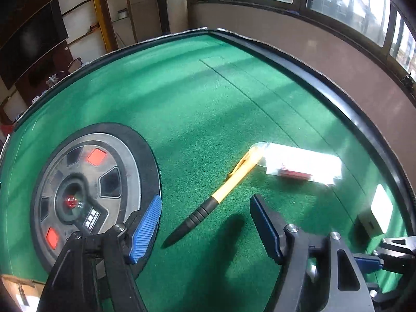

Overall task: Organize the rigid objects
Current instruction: 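Grasp the small white dropper bottle with the right tool while the left tool grasps the yellow pen, then carry the bottle and yellow pen into the box and open both tools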

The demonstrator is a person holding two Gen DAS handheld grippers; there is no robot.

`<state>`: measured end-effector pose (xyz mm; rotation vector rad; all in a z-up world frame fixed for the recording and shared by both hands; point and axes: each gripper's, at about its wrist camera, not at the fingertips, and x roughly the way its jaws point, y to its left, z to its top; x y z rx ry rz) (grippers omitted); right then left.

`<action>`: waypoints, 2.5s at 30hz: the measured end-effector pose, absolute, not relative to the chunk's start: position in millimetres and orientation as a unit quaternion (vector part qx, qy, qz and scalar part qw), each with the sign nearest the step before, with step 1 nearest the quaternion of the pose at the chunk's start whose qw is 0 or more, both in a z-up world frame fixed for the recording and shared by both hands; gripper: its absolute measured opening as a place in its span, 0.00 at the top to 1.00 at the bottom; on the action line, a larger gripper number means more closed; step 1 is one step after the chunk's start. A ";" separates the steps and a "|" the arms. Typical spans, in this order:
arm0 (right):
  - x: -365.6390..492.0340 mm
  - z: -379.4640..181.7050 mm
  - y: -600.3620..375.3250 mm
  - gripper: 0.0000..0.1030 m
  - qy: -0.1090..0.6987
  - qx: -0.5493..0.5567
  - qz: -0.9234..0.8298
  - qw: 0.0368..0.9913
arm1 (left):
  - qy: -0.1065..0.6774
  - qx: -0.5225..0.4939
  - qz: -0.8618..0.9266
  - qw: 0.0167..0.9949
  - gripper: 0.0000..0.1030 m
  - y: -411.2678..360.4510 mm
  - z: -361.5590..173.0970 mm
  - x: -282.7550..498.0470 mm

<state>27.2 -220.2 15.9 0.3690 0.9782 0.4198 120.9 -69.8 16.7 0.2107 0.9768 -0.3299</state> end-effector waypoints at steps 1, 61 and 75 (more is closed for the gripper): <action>27.8 15.3 -220.9 0.76 0.465 0.180 0.200 0.843 | 0.458 0.098 -0.160 0.869 0.28 -71.1 16.6 121.3; -37.6 82.3 -85.2 0.75 0.469 0.029 0.289 0.834 | 0.410 -0.221 0.060 0.883 0.92 284.9 16.0 -172.0; -54.9 55.8 111.2 0.75 0.495 -0.081 0.363 0.785 | 0.359 -0.201 0.081 0.908 0.31 273.6 39.3 -202.4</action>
